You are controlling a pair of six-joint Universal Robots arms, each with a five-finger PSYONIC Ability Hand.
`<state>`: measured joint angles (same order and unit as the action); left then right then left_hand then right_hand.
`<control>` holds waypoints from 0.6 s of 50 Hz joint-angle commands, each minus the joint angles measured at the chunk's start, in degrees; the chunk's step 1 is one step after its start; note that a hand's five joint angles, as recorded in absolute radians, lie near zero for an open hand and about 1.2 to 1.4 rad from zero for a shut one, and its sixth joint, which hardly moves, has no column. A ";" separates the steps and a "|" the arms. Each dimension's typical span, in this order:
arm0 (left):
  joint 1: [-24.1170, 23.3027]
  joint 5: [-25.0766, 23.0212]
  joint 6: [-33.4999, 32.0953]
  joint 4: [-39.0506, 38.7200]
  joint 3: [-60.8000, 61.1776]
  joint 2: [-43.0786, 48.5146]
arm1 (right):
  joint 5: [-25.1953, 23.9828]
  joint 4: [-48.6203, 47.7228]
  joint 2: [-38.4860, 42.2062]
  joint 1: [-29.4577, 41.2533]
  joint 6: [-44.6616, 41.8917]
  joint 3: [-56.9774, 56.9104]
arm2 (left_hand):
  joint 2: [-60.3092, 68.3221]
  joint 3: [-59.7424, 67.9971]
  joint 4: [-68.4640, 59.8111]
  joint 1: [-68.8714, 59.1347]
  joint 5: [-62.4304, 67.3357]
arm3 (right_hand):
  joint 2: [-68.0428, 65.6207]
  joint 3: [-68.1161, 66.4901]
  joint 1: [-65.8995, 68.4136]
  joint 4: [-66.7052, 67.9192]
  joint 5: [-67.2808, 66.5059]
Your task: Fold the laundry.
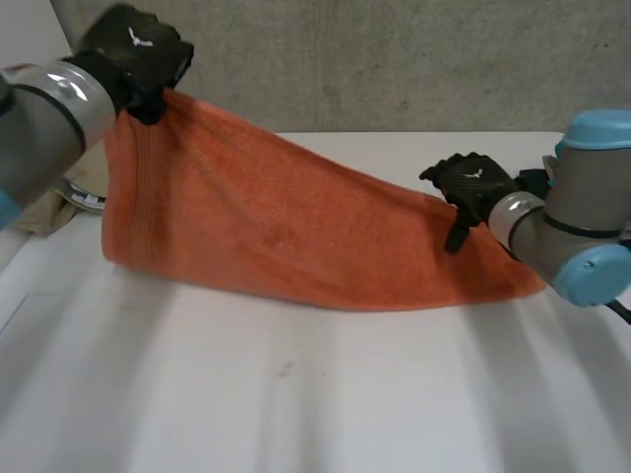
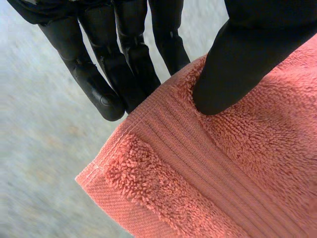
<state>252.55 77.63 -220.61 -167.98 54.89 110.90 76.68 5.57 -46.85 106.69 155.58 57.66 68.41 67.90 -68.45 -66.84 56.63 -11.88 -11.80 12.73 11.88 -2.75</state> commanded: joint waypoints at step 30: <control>1.90 -4.41 0.88 -13.25 19.63 -14.38 | -6.07 4.33 11.60 0.18 3.32 -19.25 | 11.59 12.10 -11.55 -13.16 13.37 | -15.11 -15.20 14.26 15.11 -14.24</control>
<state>256.56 73.86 -220.15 -182.04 71.60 101.19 77.57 3.70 -33.84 106.82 156.58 36.06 68.42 67.92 -68.47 -66.84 56.63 -28.47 -28.92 28.45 29.06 -18.44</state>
